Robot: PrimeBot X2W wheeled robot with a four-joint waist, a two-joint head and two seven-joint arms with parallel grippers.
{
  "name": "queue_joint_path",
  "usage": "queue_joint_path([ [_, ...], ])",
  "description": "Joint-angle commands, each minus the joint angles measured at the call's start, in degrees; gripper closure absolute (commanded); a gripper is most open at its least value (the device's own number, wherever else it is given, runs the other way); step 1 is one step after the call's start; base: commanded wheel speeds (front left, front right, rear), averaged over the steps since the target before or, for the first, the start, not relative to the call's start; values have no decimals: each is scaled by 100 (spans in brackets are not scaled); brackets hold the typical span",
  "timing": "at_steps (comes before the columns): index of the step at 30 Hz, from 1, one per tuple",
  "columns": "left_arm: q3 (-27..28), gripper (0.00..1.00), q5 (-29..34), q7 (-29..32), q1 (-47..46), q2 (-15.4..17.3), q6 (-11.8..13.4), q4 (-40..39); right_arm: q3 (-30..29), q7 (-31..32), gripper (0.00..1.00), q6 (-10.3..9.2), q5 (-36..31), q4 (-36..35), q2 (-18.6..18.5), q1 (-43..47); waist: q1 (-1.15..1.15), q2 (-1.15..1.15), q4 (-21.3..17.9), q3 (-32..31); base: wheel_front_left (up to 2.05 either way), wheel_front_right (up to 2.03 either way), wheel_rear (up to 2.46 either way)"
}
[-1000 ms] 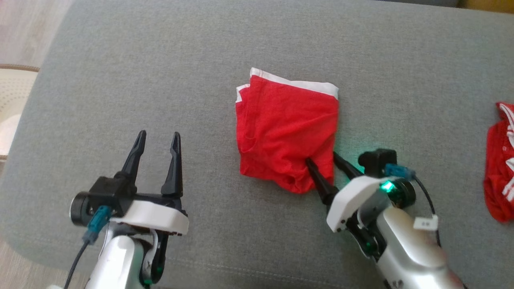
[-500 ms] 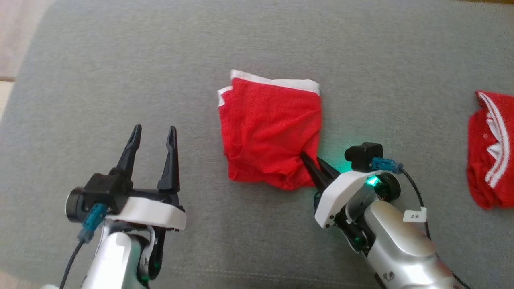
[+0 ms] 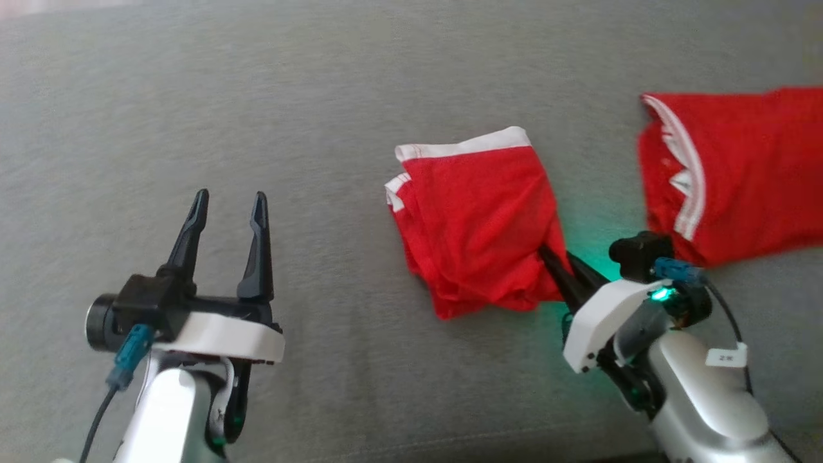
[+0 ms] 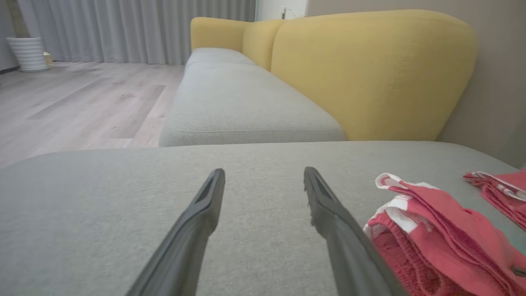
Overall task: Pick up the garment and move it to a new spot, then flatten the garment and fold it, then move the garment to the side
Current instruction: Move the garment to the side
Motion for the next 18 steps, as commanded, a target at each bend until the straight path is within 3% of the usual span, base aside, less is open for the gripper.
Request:
queue_joint_path([
  [1,181,0,44,-68,-230,99,-40,-205,-5,61,100,37,-67,-309,-102,38,0,0,-293,84,0,0,0],
  [9,149,0,74,-69,-350,166,-51,-227,-392,509,100,37,-334,-1177,-439,-54,0,0,-671,275,0,0,0],
  [18,72,0,92,-61,-502,189,-65,-248,-1141,713,100,37,-391,-1446,-1032,-630,0,0,-770,496,0,0,0],
])
